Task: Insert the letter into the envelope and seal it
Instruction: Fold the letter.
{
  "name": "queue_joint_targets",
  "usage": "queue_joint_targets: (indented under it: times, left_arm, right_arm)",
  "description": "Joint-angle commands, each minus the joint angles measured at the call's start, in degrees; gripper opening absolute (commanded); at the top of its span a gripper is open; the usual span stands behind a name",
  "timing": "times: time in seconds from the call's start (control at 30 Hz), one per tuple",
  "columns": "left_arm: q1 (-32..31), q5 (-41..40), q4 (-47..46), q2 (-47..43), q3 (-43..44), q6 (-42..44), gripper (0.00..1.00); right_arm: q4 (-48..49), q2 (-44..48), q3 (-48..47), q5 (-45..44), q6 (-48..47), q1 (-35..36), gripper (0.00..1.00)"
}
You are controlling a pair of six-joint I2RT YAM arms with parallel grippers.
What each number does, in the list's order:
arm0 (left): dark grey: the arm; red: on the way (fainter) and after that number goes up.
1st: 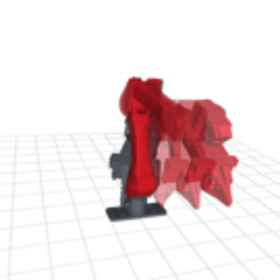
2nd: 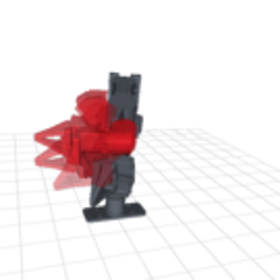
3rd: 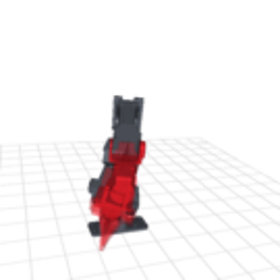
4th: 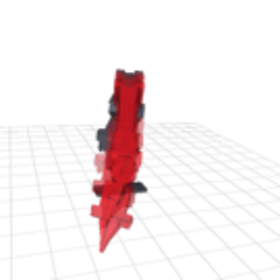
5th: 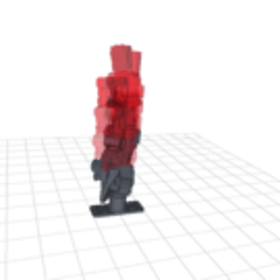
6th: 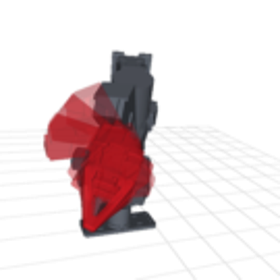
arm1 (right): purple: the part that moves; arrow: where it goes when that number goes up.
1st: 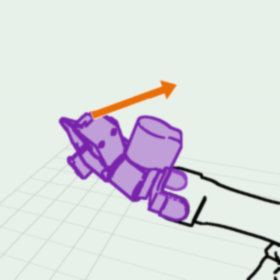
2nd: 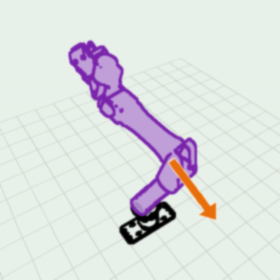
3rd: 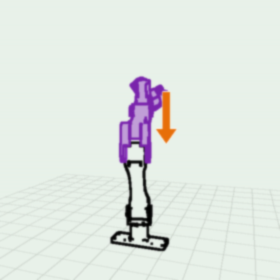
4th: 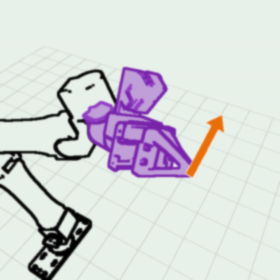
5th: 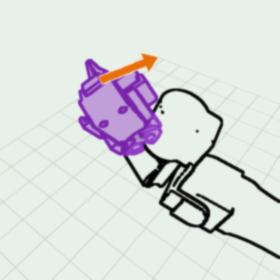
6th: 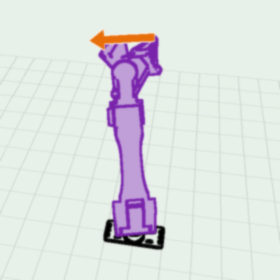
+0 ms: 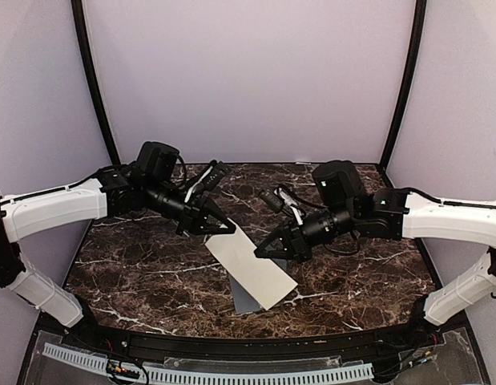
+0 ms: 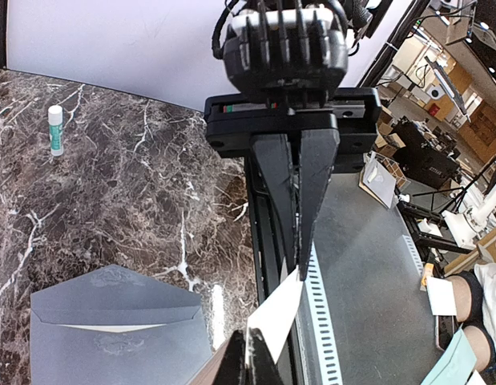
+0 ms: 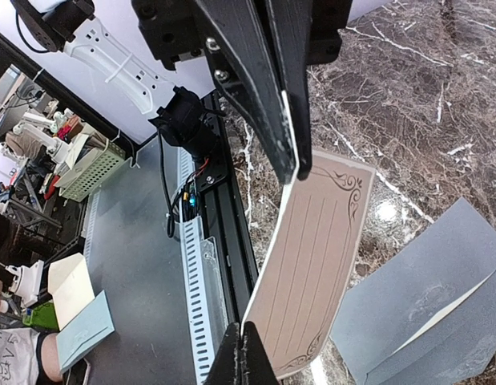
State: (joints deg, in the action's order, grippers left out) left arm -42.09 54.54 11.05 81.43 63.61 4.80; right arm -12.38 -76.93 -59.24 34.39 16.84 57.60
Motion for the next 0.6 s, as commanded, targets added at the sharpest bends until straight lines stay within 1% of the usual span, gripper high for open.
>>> queue_joint_targets:
  times: [0.0,0.03,0.07,0.1,0.17,0.57]
  left_arm:
    - [0.9,-0.3,0.6,-2.8,1.1,1.0,0.00]
    - [1.0,-0.1,0.6,-3.0,1.1,1.0,0.00]
    - [1.1,0.0,0.6,-3.2,1.1,1.0,0.00]
    - [1.2,0.1,0.6,-3.4,1.1,1.0,0.00]
    - [1.6,-0.2,0.7,-3.8,1.1,1.2,0.00]
    - [4.2,-4.6,1.3,-7.3,0.7,2.3,0.00]
  right_arm:
    - [1.2,1.2,1.3,-0.5,0.6,0.4,0.00]
    - [1.1,1.2,1.3,-0.6,0.6,0.3,0.00]
    - [1.2,1.0,1.4,-0.7,0.6,0.3,0.04]
    - [1.3,1.0,1.4,-0.7,0.6,0.3,0.04]
    - [1.3,0.8,1.5,-0.6,0.8,0.3,0.00]
    - [1.9,2.1,3.7,-0.9,2.0,0.4,0.00]
